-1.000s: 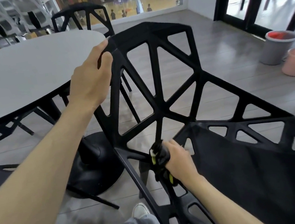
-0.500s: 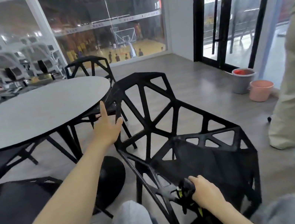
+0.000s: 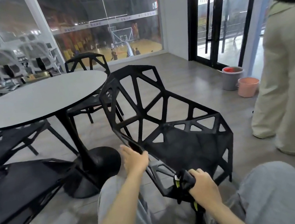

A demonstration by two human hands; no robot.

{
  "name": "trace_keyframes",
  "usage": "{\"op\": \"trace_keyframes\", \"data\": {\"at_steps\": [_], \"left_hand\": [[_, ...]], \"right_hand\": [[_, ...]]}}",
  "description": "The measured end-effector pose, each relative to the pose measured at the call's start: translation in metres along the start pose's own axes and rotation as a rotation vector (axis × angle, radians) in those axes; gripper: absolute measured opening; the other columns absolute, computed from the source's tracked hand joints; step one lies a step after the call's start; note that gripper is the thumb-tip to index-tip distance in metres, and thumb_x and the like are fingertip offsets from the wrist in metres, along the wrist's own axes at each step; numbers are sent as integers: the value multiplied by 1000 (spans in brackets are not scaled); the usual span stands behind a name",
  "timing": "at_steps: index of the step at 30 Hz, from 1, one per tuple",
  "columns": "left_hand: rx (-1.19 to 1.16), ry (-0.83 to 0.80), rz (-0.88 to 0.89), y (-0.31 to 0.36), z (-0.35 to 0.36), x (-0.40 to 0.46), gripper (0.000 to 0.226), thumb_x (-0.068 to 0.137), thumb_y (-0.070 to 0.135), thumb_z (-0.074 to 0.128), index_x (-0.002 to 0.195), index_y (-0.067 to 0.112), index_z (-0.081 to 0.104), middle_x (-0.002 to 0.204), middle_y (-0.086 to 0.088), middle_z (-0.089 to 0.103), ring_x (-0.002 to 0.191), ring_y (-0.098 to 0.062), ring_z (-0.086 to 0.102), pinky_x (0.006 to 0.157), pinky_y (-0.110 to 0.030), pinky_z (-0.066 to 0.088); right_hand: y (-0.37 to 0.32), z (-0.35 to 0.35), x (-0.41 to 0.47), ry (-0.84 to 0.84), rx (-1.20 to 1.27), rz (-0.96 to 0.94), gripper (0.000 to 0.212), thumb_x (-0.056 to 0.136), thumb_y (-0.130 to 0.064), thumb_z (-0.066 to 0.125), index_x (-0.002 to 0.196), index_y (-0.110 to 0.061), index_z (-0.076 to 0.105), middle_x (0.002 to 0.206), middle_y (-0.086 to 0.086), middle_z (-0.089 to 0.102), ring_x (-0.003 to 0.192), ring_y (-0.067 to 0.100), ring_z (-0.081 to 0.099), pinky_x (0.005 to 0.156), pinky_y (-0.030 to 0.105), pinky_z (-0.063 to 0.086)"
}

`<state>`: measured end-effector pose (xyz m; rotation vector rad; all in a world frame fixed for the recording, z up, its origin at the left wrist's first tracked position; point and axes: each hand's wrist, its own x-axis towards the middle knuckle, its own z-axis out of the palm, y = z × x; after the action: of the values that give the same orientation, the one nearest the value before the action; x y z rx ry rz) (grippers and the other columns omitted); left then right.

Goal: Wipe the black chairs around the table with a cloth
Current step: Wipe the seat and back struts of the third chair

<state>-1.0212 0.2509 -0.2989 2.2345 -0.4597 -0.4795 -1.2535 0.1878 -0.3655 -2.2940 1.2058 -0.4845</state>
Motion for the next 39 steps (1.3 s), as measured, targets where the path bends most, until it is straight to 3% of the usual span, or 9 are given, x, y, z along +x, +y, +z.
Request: {"op": "trace_keyframes", "data": {"at_steps": [4, 8, 14, 19, 23, 27, 32, 36, 39], "left_hand": [[-34, 230, 5, -9, 44, -16, 97, 103, 34, 59, 163, 8, -12, 174, -11, -3, 146, -37, 42, 114, -50, 43], [101, 419, 95, -11, 56, -6, 84, 101, 33, 59, 163, 7, 9, 163, -14, 39, 134, -32, 57, 101, -54, 53], [214, 451, 124, 2, 46, 51, 85, 98, 41, 64, 160, 6, 18, 137, -13, 62, 123, -31, 60, 89, -52, 55], [362, 394, 149, 14, 39, 105, 98, 90, 54, 70, 159, 6, 20, 134, -12, 63, 123, -32, 59, 79, -48, 53], [454, 361, 168, 22, 34, 153, 109, 82, 66, 73, 158, 6, 23, 136, -12, 61, 125, -34, 57, 79, -48, 53], [437, 345, 225, 28, 35, 204, 109, 83, 68, 70, 159, 5, 22, 134, -14, 61, 126, -34, 56, 87, -50, 54], [360, 301, 300, 44, 39, 259, 110, 85, 69, 68, 160, 7, 17, 139, -16, 56, 124, -36, 57, 90, -50, 56], [470, 253, 383, 65, 41, 307, 105, 82, 76, 61, 151, 7, 24, 129, -18, 58, 114, -39, 59, 82, -49, 56], [513, 124, 403, 84, 43, 344, 113, 76, 83, 59, 156, 18, 13, 143, -17, 50, 128, -40, 52, 96, -53, 53]], "right_hand": [[4, 20, 8, 124, -132, -53, 38, 60, -6, 73, 89, -27, 59, 84, -7, 52, 81, 27, 54, 63, 38, 46], [4, 28, 35, 148, -203, -19, 63, 43, 2, 77, 100, -24, 67, 91, -4, 58, 82, 27, 57, 63, 39, 50], [12, 15, 129, 140, -214, 52, 55, 68, -3, 76, 119, -21, 65, 115, -1, 58, 107, 27, 53, 85, 42, 49], [49, -12, 236, 160, -304, 136, 47, 82, -9, 73, 127, -22, 62, 161, 9, 27, 149, 32, 22, 113, 54, 33], [87, -37, 324, 165, -355, 243, 43, 87, -14, 71, 126, -30, 61, 171, 5, -3, 157, 32, -2, 121, 61, 16], [130, -60, 404, 146, -217, 293, 46, 93, -17, 64, 136, -31, 61, 172, 4, 0, 158, 28, -1, 124, 55, 7], [164, -44, 443, 201, -22, 213, 21, 86, -12, 59, 99, -25, 70, 135, 7, 47, 105, 37, 64, 89, 41, 52], [174, -37, 431, 309, 128, 271, 11, 83, -24, 56, 89, -24, 65, 118, 10, 57, 90, 33, 66, 81, 45, 55], [145, -48, 400, 395, 244, 325, 5, 88, -21, 57, 88, -22, 62, 115, 13, 55, 84, 32, 60, 78, 39, 49]]}}
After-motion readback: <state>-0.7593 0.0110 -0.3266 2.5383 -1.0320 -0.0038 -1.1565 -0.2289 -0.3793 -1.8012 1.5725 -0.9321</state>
